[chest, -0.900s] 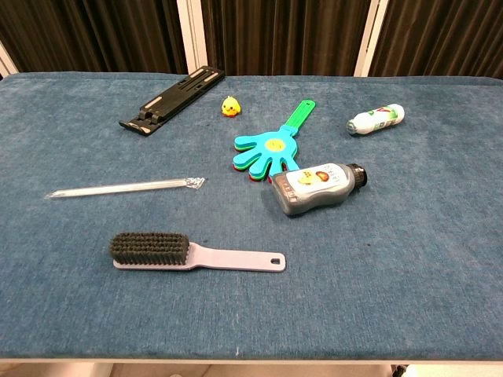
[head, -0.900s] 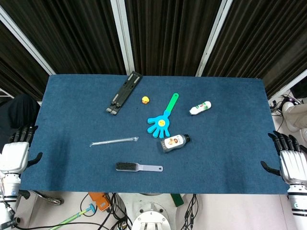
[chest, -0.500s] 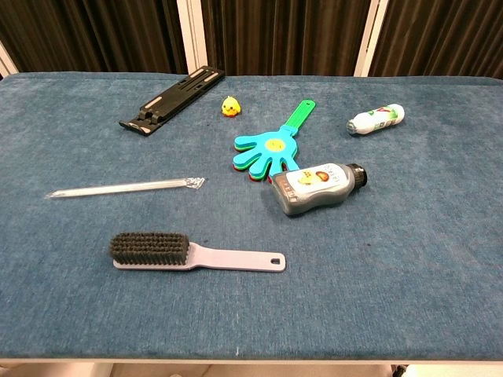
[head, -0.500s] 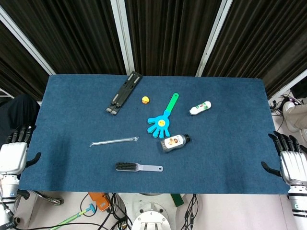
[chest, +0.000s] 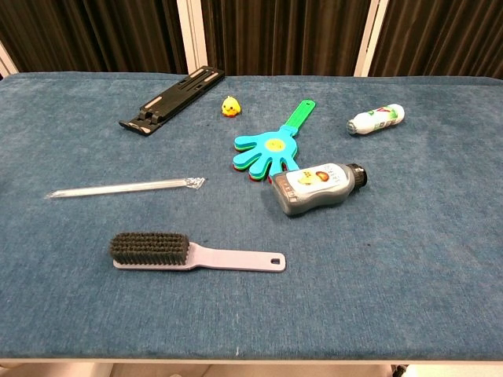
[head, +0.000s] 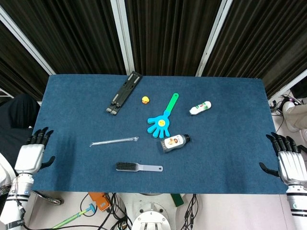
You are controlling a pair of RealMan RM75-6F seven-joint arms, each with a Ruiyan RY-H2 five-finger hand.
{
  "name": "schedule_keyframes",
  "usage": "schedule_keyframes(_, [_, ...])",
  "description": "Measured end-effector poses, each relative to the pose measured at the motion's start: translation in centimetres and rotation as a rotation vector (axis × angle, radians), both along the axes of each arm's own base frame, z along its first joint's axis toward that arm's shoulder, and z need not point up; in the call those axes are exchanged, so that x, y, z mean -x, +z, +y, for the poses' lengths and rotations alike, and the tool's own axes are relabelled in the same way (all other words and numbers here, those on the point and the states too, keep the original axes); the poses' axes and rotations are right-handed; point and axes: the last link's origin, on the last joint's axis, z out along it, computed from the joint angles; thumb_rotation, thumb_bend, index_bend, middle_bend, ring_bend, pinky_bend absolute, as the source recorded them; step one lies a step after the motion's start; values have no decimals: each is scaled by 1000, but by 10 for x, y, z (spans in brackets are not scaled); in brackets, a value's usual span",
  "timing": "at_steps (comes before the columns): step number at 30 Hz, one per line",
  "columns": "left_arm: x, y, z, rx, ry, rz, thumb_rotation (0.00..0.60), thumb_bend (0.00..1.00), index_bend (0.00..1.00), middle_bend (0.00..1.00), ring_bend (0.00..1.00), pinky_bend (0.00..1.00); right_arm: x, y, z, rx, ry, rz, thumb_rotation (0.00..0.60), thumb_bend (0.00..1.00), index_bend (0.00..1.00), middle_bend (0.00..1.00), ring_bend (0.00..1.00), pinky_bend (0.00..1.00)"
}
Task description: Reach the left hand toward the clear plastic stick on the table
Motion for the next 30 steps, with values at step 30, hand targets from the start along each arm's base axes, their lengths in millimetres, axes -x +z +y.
schedule_keyframes(30, [-98, -123, 98, 300, -97, -62, 600, 254, 391, 0, 36, 172, 0, -2, -2, -26, -4, 3, 600, 316, 177, 145, 142, 98])
